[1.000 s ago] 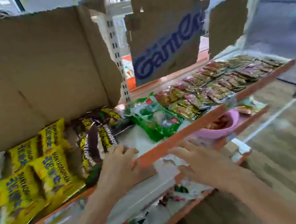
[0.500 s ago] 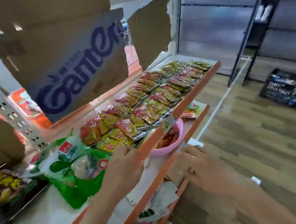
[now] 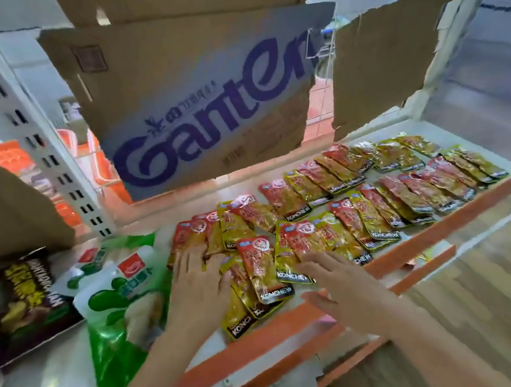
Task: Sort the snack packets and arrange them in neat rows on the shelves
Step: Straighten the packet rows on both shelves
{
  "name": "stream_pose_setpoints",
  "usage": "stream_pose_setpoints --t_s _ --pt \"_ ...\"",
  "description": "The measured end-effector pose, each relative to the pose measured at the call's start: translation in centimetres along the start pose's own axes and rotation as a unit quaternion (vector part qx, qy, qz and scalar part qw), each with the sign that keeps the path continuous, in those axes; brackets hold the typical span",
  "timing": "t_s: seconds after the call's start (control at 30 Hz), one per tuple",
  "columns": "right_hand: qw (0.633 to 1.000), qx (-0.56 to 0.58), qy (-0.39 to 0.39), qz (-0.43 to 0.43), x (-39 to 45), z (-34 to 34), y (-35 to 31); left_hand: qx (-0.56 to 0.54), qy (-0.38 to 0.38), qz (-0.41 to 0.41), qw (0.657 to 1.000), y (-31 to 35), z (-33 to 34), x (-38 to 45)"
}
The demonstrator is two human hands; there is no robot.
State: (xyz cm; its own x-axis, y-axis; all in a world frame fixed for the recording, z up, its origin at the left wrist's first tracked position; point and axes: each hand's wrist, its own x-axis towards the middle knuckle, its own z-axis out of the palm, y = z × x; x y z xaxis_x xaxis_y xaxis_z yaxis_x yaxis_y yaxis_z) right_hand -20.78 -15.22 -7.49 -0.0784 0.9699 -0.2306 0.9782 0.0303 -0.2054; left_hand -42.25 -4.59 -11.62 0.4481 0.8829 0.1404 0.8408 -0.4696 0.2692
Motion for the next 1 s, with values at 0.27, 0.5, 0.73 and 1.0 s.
stream_pose_setpoints --t_s 0.27,0.5,0.73,1.0 --pt "0.997 -0.037 0.034 -0.064 8.5 1.9 2.2 0.115 0.012 -0.164 0.980 -2.6 -0.2 -4.2" --pt "0.992 -0.034 0.100 -0.076 9.9 3.5 3.5 0.079 -0.024 -0.161 0.984 -3.6 -1.3 -5.1" --pt "0.985 0.019 0.141 -0.096 10.2 3.5 3.8 -0.079 0.085 -0.177 0.977 4.3 1.5 -2.8" --pt "0.993 -0.004 -0.009 -0.115 9.8 1.4 5.7 -0.038 -0.053 -0.105 0.992 4.0 2.8 -2.9"
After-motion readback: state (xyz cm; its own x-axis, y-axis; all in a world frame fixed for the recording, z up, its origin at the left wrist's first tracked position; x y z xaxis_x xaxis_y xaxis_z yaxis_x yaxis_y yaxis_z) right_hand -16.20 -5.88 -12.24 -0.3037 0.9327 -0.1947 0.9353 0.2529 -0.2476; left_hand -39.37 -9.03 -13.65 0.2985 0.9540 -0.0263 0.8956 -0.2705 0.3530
